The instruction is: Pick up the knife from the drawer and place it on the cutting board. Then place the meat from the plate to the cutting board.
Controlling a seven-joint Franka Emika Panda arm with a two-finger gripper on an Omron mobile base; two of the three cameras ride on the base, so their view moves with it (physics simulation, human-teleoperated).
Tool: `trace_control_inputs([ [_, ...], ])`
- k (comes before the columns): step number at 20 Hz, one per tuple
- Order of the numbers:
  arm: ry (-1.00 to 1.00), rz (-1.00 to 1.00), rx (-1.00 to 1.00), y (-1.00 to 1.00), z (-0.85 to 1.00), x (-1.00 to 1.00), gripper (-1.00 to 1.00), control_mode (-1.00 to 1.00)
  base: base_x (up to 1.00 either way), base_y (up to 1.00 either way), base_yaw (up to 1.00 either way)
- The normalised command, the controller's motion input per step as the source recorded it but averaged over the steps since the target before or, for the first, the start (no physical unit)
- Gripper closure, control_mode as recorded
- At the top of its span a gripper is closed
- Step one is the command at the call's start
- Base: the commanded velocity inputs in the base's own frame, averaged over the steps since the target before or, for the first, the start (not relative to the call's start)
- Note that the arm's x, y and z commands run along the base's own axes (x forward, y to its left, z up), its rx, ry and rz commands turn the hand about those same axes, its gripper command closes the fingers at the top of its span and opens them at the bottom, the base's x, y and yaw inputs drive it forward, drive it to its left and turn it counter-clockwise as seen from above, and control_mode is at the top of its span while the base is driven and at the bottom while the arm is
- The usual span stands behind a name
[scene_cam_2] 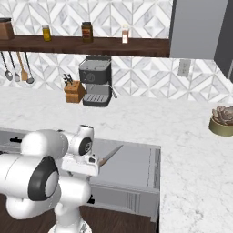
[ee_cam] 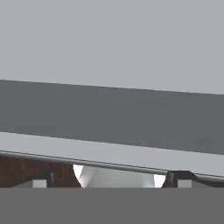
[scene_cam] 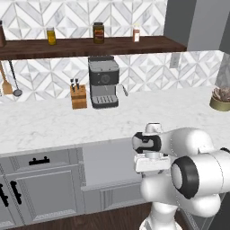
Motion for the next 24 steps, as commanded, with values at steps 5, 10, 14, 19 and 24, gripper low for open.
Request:
trace_control_inputs([
  [5, 0.12, 0.00, 0.07, 0.00, 0.00, -0.97, -1.00, -1.00, 0.00, 0.00, 0.00],
  [10, 0.01, -0.01, 0.00, 0.00, 0.21, 0.21, -1.00, -1.00, 0.00, 0.00, 0.00],
  [14, 0.00, -0.01, 0.00, 0.00, 0.19, 0.86, -1.00, -1.00, 0.00, 0.00, 0.00],
  [19, 0.00, 0.00, 0.00, 0.00, 0.13, 0.63, -1.00, -1.00, 0.00, 0.00, 0.00],
  [24, -0.07, 0.04, 0.00, 0.00, -0.34, 0.43, -1.00, -1.00, 0.00, 0.00, 0.00],
])
